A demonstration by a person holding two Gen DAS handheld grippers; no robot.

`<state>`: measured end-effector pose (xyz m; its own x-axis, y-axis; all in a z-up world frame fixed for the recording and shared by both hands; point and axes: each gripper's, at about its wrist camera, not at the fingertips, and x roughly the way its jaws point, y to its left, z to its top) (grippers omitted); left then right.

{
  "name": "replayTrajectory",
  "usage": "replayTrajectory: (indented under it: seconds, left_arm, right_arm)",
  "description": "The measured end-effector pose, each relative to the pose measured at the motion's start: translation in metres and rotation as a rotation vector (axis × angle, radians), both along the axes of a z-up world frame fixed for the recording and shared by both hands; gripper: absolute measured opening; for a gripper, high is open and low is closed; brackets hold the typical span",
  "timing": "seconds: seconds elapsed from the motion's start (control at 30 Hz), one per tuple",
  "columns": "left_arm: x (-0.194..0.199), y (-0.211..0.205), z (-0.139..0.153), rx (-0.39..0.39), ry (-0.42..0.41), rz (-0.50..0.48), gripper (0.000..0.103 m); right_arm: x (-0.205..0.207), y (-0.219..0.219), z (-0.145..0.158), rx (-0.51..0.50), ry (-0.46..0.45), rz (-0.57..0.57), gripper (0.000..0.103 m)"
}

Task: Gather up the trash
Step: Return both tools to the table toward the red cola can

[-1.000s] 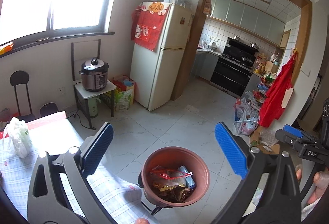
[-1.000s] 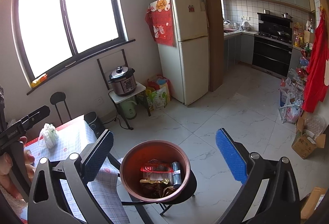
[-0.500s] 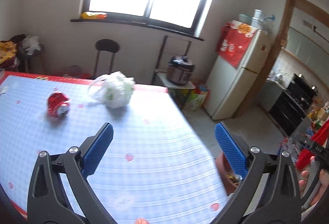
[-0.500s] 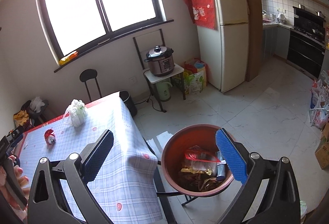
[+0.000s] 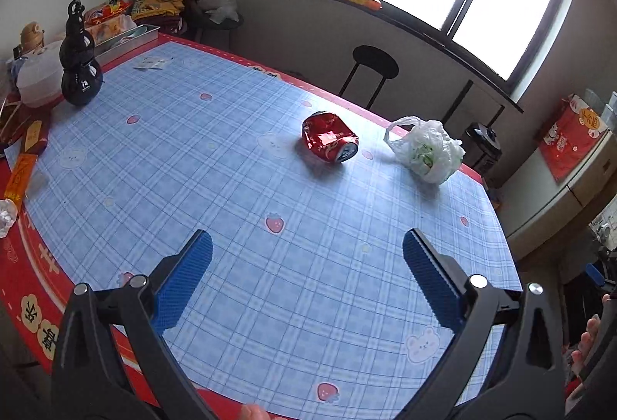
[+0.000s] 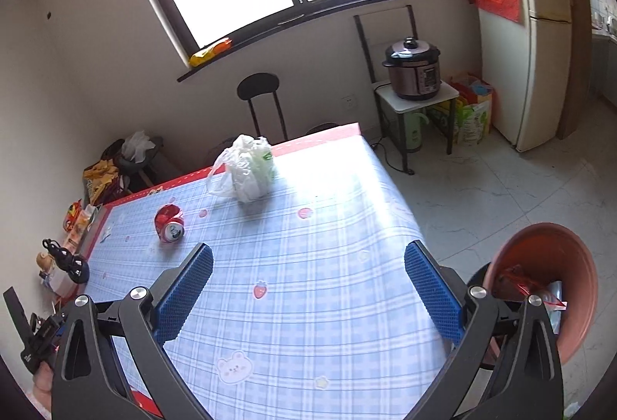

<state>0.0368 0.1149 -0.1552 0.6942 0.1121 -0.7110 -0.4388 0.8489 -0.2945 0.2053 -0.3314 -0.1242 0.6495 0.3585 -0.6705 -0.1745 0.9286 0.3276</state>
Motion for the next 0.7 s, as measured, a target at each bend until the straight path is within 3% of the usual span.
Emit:
replayTrajectory:
  seconds: [0.3, 0.53, 0.7]
  left_arm:
    - [0.095, 0.056, -0.035, -0.101, 0.028, -0.113, 0.097]
    - [0.157, 0.086, -0.053, -0.121, 0.016, -0.163, 0.097]
    - [0.188, 0.100, -0.067, -0.123, 0.026, -0.174, 0.097]
  right_arm:
    - [0.073, 0.098, -0.028, -0.038, 0.079, 0.073, 0.097]
    - [0.167, 0.175, -0.054, -0.205, -0.044, 0.257, 0.097]
    - [0.244, 0.209, -0.080, -0.289, -0.022, 0.275, 0.097]
